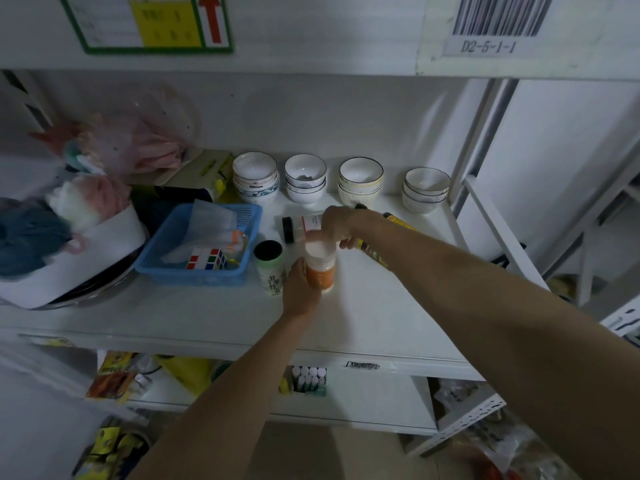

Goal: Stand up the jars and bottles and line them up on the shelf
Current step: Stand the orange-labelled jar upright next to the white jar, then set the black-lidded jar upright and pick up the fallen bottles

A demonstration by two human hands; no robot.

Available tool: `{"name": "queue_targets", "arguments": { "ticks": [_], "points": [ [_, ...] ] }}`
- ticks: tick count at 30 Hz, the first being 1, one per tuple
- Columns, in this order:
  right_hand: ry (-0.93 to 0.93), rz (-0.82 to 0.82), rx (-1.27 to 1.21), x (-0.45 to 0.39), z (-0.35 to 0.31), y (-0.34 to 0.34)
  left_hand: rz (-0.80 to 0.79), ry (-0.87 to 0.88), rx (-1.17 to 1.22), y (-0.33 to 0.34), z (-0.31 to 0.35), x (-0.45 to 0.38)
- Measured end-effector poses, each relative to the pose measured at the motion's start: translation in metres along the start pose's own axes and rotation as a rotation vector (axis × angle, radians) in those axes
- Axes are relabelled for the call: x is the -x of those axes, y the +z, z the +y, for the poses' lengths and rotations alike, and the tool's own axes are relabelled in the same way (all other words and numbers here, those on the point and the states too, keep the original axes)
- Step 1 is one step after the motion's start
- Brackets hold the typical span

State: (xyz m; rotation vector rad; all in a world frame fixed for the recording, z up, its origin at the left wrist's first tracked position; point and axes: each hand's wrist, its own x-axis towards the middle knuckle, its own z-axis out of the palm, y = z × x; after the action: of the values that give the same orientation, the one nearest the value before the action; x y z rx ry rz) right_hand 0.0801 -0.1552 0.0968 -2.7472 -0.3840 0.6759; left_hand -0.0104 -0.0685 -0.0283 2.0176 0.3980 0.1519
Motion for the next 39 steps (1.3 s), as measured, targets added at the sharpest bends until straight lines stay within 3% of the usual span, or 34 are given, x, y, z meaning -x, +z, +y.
{"name": "queue_targets", "arguments": {
  "ticks": [5,12,14,22,26,32,39],
  "points": [
    [0.035,0.223,0.058,-0.017,0.010,-0.016,0.140,0.051,0.146,-0.006,0.025,0.003],
    [-0.041,0.229,0.151,-0.039,0.014,-0.020,0.249,0.056,0.197,-0.036,0.084,-0.006],
    [-0.082,0.240,0.163,-0.040,0.014,-0.019,0.279,0.043,0.068,-0.052,0.101,-0.022],
    [-0.130,0.213,0.303,-0.072,0.016,-0.007,-0.181,-0.111,-0.597,-0.077,0.104,-0.100],
    [-0.163,0.212,0.383,-0.088,0.015,-0.003,-0.255,-0.152,-0.721,-0.070,0.103,-0.110],
    [-0.199,0.171,0.484,-0.107,0.017,0.008,-0.303,-0.338,-0.563,-0.054,0.087,-0.138],
    [-0.254,0.268,0.655,-0.118,0.018,0.020,-0.308,-0.417,-0.353,-0.040,0.069,-0.153]
  ]
}}
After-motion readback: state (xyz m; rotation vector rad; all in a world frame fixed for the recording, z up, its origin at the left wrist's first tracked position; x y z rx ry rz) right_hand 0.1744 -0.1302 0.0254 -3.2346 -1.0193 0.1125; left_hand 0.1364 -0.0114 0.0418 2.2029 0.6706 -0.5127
